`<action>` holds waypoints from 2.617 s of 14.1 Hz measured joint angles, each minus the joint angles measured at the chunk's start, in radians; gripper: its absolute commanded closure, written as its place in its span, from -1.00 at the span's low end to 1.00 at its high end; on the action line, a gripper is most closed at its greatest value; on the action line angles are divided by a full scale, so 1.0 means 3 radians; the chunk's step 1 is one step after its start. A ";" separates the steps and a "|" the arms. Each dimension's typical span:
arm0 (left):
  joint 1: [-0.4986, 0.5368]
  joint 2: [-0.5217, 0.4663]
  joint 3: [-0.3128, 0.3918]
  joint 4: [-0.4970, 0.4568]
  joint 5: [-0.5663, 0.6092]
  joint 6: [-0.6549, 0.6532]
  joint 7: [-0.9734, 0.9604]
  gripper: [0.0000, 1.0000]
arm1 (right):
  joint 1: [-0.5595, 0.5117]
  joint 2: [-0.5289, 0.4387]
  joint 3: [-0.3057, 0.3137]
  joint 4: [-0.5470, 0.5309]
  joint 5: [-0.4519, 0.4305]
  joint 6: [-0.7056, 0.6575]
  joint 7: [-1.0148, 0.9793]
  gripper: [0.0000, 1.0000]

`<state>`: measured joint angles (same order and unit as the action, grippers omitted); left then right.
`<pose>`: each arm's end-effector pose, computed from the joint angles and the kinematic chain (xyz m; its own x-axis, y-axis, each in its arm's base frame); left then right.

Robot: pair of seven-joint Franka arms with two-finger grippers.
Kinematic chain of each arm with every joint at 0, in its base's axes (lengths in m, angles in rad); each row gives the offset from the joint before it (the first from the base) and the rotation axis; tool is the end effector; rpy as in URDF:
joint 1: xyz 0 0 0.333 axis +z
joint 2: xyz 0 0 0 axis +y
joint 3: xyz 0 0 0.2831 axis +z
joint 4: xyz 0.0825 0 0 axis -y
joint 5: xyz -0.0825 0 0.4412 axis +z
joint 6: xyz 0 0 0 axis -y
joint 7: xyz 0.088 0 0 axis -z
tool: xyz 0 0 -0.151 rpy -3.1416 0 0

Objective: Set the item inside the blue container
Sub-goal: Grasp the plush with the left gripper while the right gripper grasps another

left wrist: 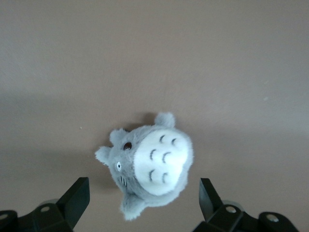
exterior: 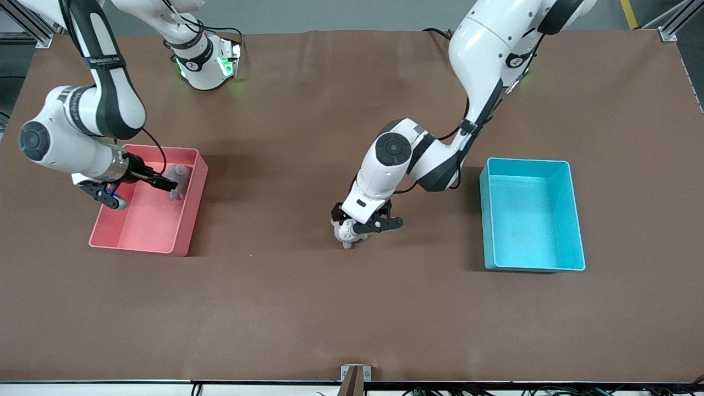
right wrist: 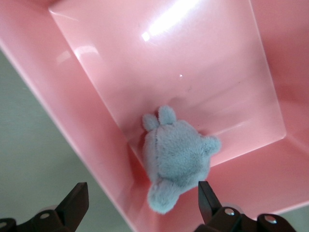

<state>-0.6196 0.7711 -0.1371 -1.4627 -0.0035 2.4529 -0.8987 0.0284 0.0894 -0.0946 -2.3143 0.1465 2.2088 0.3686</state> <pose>0.5715 -0.5231 0.1482 0.9781 0.1992 0.0607 0.1801 -0.9555 0.2337 0.5224 -0.0257 0.1721 0.8411 -0.4958 -0.2160 -0.5102 -0.8600 -0.0129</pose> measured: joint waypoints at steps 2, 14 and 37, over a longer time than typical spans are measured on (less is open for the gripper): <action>-0.0029 0.0130 0.0000 0.0001 0.0001 0.0170 0.0000 -1.00 | 0.0000 0.0000 0.0010 -0.0159 0.0000 0.0226 -0.0010 -1.00; -0.0040 0.0346 0.0005 0.0027 0.0002 0.0660 0.0000 0.35 | -0.0058 0.0271 0.0011 -0.0527 0.0000 0.0905 -0.0132 -1.00; 0.1839 -0.2109 0.0047 -0.1828 0.0008 -0.1045 0.1735 0.47 | -0.0063 0.0404 0.0023 -0.0592 0.0000 0.0962 -0.0161 0.37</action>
<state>-0.0680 0.1384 -0.1230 -2.0111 -0.0010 2.1393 -0.3783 0.0094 0.2108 -0.0878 -2.4918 0.1465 2.4973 0.3204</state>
